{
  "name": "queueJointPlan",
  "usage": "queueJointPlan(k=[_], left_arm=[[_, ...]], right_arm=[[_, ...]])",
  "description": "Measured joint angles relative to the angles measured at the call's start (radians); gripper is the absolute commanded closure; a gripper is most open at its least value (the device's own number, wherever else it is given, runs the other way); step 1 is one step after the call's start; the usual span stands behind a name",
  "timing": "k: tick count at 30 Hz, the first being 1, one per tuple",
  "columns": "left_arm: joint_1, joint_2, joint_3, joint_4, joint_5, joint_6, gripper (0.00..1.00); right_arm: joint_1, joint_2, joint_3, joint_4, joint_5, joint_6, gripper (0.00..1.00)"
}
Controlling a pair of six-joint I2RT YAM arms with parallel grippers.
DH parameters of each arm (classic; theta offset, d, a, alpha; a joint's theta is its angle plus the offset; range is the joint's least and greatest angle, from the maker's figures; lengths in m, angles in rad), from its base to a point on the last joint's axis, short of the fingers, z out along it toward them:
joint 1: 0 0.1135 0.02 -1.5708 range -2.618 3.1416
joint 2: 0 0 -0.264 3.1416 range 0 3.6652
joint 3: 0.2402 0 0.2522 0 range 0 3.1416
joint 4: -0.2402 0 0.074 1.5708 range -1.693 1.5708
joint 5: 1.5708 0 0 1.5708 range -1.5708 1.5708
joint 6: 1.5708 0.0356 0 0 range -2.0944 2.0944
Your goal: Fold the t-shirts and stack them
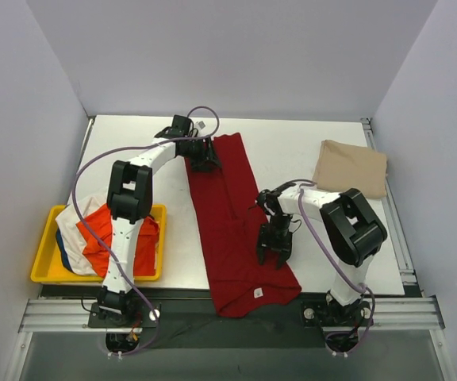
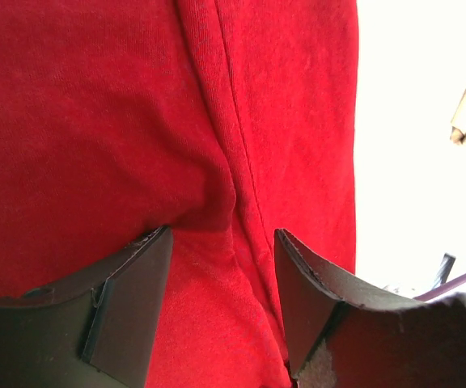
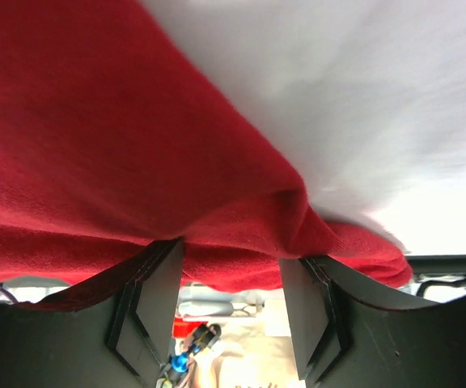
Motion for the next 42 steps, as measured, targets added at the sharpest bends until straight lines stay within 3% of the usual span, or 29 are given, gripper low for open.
queueJointPlan(k=[13, 20, 25, 28, 34, 42], left_arm=[[-0.068, 0.112, 0.166, 0.005, 0.098, 0.096, 0.35], [-0.107, 0.109, 0.159, 0.029, 0.1, 0.115, 0.32], [-0.117, 0.054, 0.071, 0.09, 0.074, 0.082, 0.29], [-0.117, 0.02, 0.046, 0.099, 0.04, 0.056, 0.29], [-0.099, -0.064, 0.04, 0.126, -0.028, 0.023, 0.29], [-0.039, -0.073, 0.063, 0.147, -0.121, -0.018, 0.33]], right_arm=[[0.114, 0.012, -0.012, 0.02, -0.089, 0.084, 0.5], [0.145, 0.003, -0.021, 0.029, -0.117, 0.093, 0.49], [0.136, -0.073, 0.011, 0.0, -0.09, 0.084, 0.48], [0.084, -0.126, 0.119, -0.052, -0.069, 0.053, 0.47], [-0.144, -0.113, 0.44, -0.105, -0.011, -0.082, 0.48], [-0.355, 0.272, 0.97, -0.079, 0.091, -0.24, 0.55]])
